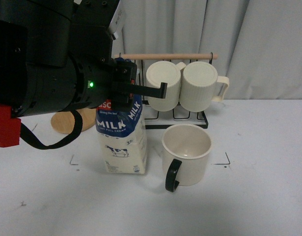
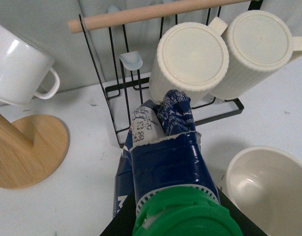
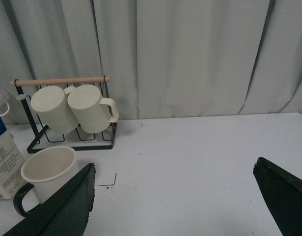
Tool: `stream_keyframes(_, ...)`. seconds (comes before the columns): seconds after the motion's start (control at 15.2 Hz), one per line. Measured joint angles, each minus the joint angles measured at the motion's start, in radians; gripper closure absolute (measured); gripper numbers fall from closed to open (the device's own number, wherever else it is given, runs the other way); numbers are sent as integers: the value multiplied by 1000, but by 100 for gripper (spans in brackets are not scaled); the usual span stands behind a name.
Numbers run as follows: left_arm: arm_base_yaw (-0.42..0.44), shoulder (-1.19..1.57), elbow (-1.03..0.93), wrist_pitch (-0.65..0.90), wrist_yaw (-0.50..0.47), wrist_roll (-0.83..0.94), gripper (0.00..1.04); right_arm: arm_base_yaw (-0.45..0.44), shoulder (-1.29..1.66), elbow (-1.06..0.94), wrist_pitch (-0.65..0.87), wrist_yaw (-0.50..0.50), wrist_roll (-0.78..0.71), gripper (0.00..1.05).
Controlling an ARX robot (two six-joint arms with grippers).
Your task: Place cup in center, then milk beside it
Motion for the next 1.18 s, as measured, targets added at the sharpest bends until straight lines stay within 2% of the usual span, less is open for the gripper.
stream_keyframes(0.2, -23, 42, 2, 21, -37, -10, 86, 0, 0, 0, 0, 0, 0, 6)
stream_keyframes(1.18, -55, 61, 2, 61, -40, -48, 86, 0, 0, 0, 0, 0, 0, 6)
